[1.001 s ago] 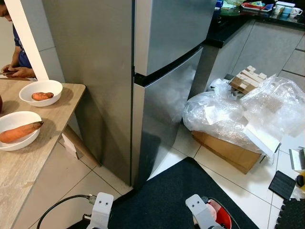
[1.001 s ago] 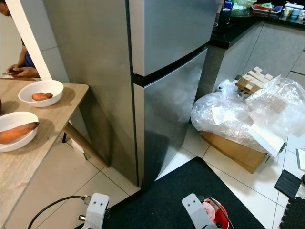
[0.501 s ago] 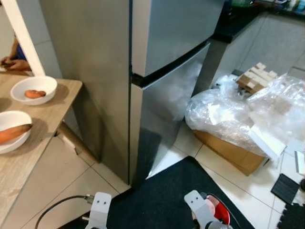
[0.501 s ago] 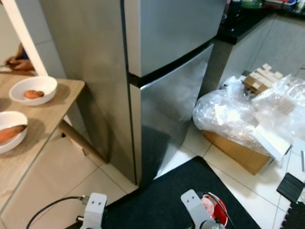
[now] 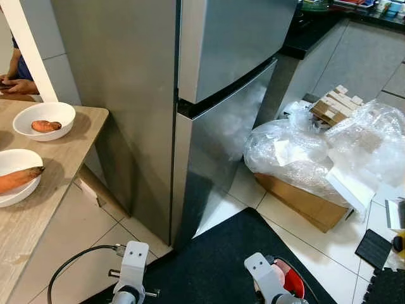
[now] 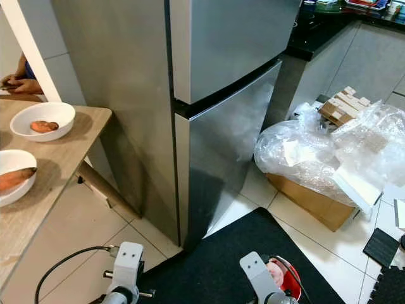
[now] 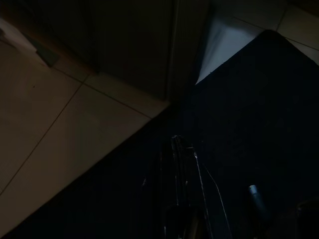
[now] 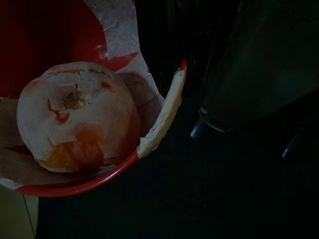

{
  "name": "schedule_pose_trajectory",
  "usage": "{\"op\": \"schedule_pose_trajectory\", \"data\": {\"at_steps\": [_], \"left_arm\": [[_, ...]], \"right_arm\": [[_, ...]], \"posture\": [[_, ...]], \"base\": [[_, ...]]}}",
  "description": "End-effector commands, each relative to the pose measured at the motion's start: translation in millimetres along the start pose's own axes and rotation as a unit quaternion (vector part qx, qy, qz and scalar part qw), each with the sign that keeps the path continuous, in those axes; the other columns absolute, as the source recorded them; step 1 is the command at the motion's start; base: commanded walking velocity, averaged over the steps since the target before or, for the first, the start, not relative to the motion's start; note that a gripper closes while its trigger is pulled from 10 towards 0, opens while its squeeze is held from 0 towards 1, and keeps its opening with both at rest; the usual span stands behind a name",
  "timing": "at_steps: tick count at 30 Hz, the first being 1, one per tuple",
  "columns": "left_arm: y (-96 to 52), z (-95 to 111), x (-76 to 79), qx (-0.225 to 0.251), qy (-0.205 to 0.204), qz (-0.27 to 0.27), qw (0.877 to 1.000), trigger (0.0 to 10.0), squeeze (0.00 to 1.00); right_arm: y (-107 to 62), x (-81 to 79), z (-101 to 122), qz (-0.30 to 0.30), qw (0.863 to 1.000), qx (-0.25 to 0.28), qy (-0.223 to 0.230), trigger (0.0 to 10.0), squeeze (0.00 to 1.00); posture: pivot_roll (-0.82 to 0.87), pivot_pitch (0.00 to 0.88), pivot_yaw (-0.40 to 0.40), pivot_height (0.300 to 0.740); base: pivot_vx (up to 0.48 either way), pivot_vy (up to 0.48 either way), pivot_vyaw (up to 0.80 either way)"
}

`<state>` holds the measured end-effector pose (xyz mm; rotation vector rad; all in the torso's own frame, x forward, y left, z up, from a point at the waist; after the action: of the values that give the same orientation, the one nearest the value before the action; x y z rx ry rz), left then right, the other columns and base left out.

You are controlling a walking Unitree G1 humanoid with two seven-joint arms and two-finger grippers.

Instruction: Restocking fridge

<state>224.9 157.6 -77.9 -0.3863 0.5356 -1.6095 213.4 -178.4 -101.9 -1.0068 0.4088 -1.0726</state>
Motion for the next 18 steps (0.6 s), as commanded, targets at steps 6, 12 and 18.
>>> {"op": "schedule_pose_trajectory", "data": {"at_steps": [6,12,18], "left_arm": [[0.9,-2.8,-3.9,-0.015,0.013,-0.011,1.0,10.0,0.0],[0.6,-3.6,-2.8,-0.016,0.008,-0.014,1.0,10.0,0.0],[0.7,-3.6,-2.4,-0.016,0.008,-0.017,1.0,10.0,0.0]], "right_arm": [[0.4,0.9,5.1,-0.007,1.0,0.013,0.007,10.0,0.0],[0.1,-0.1,2.2,-0.008,1.0,0.01,0.01,10.0,0.0],[0.2,-0.7,2.2,-0.007,1.0,0.01,0.01,10.0,0.0]], "posture": [[-0.09,0.053,-0.058,0.7],[-0.09,0.053,-0.055,0.7],[-0.09,0.053,-0.054,0.7]], "base": [[0.116,0.0,0.0],[0.424,0.0,0.0],[0.427,0.0,0.0]]}}
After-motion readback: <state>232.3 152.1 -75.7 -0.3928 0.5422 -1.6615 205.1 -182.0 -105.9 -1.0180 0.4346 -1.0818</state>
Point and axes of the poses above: a point about 5 cm out from each wrist's last joint towards the gripper, its own y axis pointing out of the wrist towards the gripper, its own z axis along the axis of the wrist's last joint, x = y × z, the point moved 3 cm from there along y, pointing out of the wrist towards the gripper, and after that the axes turned 1 degree about -y, right-handed, at the moved point
